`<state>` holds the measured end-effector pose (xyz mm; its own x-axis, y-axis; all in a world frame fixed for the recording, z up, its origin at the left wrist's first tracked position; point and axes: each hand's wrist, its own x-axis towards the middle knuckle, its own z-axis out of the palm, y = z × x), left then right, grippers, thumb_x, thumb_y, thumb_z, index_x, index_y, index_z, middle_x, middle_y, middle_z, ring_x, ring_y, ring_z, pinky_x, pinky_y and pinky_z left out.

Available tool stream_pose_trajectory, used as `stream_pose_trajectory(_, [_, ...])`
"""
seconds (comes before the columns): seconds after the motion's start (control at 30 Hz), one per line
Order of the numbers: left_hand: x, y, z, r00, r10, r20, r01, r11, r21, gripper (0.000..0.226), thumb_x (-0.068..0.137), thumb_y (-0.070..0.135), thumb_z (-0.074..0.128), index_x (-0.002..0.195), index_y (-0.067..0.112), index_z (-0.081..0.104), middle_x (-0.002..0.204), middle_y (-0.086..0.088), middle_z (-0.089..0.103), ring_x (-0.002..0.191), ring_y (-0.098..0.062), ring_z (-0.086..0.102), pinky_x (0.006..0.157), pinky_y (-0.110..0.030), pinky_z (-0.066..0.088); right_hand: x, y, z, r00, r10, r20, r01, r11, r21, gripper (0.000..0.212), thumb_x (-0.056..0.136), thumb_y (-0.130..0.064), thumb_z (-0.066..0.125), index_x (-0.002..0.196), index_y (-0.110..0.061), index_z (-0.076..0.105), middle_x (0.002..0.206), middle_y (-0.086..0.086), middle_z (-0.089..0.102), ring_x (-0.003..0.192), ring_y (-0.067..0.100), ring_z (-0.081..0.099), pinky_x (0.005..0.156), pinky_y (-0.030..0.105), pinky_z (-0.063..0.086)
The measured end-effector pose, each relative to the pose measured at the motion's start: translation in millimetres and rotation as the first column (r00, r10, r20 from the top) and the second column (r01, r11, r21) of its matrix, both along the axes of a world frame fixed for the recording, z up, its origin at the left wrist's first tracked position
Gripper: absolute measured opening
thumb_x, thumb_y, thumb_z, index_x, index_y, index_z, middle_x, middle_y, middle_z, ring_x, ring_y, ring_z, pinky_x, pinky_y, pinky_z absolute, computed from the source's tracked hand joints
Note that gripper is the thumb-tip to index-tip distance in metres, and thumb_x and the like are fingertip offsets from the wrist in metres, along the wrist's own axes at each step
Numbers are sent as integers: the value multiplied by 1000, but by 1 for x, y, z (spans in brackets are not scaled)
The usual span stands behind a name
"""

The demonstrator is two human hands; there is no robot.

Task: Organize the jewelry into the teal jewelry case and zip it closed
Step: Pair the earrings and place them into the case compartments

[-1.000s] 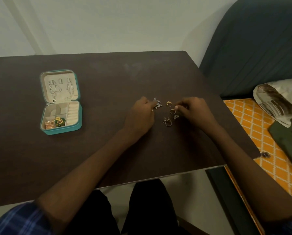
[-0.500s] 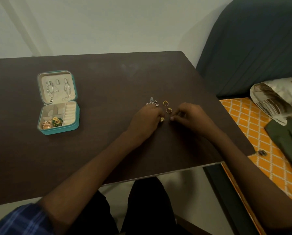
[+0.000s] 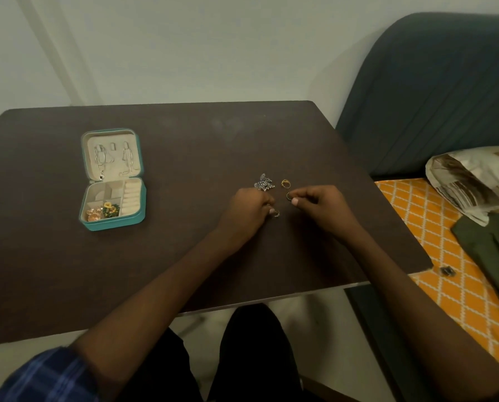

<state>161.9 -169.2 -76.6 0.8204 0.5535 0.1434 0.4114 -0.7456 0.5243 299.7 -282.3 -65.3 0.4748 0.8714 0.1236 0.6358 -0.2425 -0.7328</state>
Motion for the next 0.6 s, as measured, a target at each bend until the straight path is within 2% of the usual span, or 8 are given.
stream_pose_trajectory(0.07, [2, 0, -1, 998, -13, -68, 17, 999, 49, 12, 85, 16, 59, 77, 7, 61, 84, -14, 64, 86, -31, 58, 70, -34, 42, -2, 0, -1, 999, -5, 37, 6, 1000, -27, 21, 87, -13, 62, 107, -10, 69, 110, 4, 69, 96, 8, 59, 86, 22, 45])
stream_pose_trajectory(0.13, [2, -1, -1, 999, -13, -31, 14, 999, 39, 9, 85, 12, 58, 82, 5, 62, 85, -14, 65, 87, -30, 59, 70, -31, 40, -5, -1, 0, 998, 10, 56, -9, 1000, -14, 18, 85, -13, 64, 102, -11, 71, 106, 2, 69, 93, 8, 60, 87, 24, 47])
stream_pose_trajectory(0.2, [-2, -2, 1, 992, 64, 108, -50, 990, -129, 13, 84, 9, 61, 96, 8, 64, 81, -5, 68, 81, -17, 63, 67, -17, 38, -6, -2, 3, 997, 28, 66, -28, 1000, 5, 17, 84, -11, 65, 99, -12, 72, 105, -4, 65, 94, 7, 57, 87, 23, 44])
stream_pose_trajectory(0.27, [-6, -1, 3, 963, 166, 215, -86, 937, -338, 15, 81, 10, 68, 93, 13, 60, 66, 6, 65, 61, 0, 60, 60, -12, 39, -8, -3, 4, 999, 18, 50, -19, 999, 26, 17, 85, -11, 64, 99, -13, 72, 101, -7, 63, 92, 5, 57, 84, 20, 43])
stream_pose_trajectory(0.33, [-9, 2, 4, 943, 211, 259, -81, 897, -434, 12, 78, 12, 71, 80, 18, 61, 53, 11, 61, 47, 5, 54, 56, -16, 43, -9, -4, 5, 999, -18, -46, 20, 998, 53, 17, 85, -12, 64, 100, -14, 71, 92, -4, 68, 80, 6, 60, 78, 23, 48])
stream_pose_trajectory(0.4, [-13, 3, 7, 921, 246, 303, -59, 855, -515, 14, 81, 9, 68, 76, 21, 63, 50, 10, 60, 46, 3, 52, 55, -20, 45, -12, -4, 6, 988, -32, -150, 42, 997, 59, 15, 85, -14, 66, 99, -13, 71, 73, 3, 68, 63, 12, 60, 64, 26, 51])
stream_pose_trajectory(0.5, [-17, 2, 14, 901, 252, 353, 56, 739, -671, 11, 89, 1, 57, 94, 7, 65, 64, -4, 57, 46, 2, 49, 53, -14, 43, -20, -2, 8, 964, -66, -257, 82, 995, 51, 4, 84, -16, 66, 82, -14, 69, 64, 5, 65, 53, 14, 57, 51, 24, 48])
stream_pose_trajectory(0.6, [-26, 3, 25, 892, 271, 361, 82, 688, -721, 16, 92, 0, 52, 105, -1, 61, 64, -2, 57, 45, 3, 49, 51, -11, 42, -33, 2, 16, 909, -66, -411, 97, 994, 55, 8, 88, -14, 61, 81, -10, 63, 66, 8, 65, 46, 11, 57, 42, 21, 46])
